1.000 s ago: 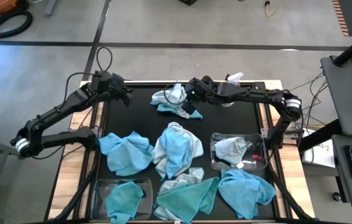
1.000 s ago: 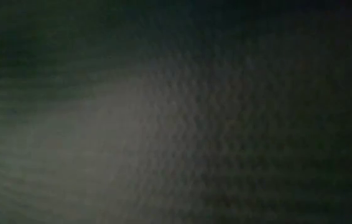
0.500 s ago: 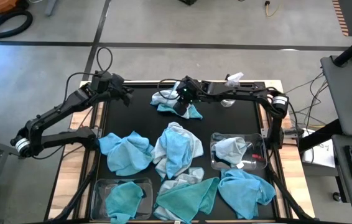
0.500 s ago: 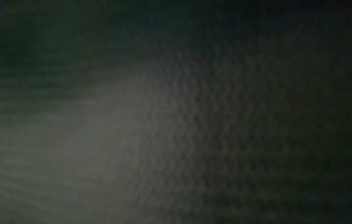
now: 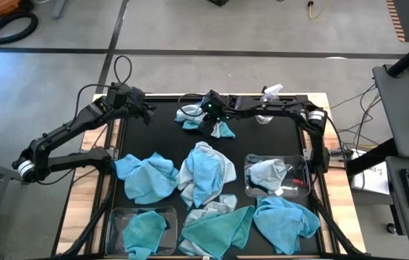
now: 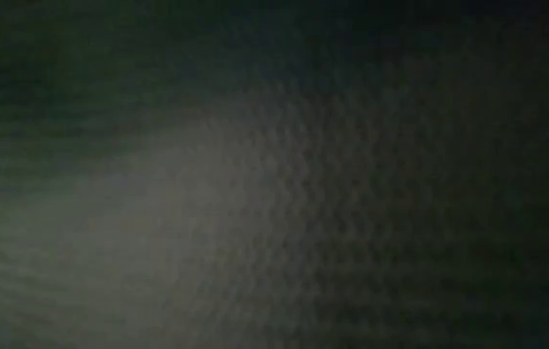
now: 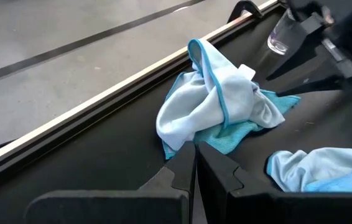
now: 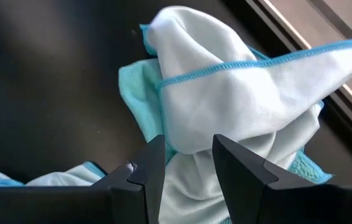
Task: Sort microfiber towel by color & place in baskets
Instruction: Put the white towel into the top transparent bin
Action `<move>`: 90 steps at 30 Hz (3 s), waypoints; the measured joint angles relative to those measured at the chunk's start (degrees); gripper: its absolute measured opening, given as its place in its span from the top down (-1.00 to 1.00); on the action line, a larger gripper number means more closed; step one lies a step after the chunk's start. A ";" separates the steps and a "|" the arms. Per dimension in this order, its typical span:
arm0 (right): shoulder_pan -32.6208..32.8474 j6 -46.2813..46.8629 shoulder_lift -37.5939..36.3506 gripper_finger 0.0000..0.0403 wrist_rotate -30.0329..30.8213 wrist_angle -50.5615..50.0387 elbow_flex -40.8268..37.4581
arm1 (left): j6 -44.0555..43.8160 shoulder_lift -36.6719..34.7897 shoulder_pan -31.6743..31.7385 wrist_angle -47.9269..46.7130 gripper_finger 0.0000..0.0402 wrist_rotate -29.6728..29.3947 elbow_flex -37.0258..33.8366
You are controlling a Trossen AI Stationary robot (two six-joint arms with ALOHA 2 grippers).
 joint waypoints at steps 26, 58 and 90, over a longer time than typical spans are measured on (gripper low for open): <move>-3.69 1.63 3.03 0.16 0.46 -1.87 1.70 | 1.53 0.00 0.01 0.04 1.00 1.51 0.00; -4.69 3.18 10.48 0.15 -3.03 -3.23 4.47 | 2.34 0.00 0.02 0.11 1.00 1.50 0.00; 0.50 4.67 -10.77 0.95 -7.08 -16.90 10.51 | 2.82 0.00 0.02 0.11 1.00 1.49 0.00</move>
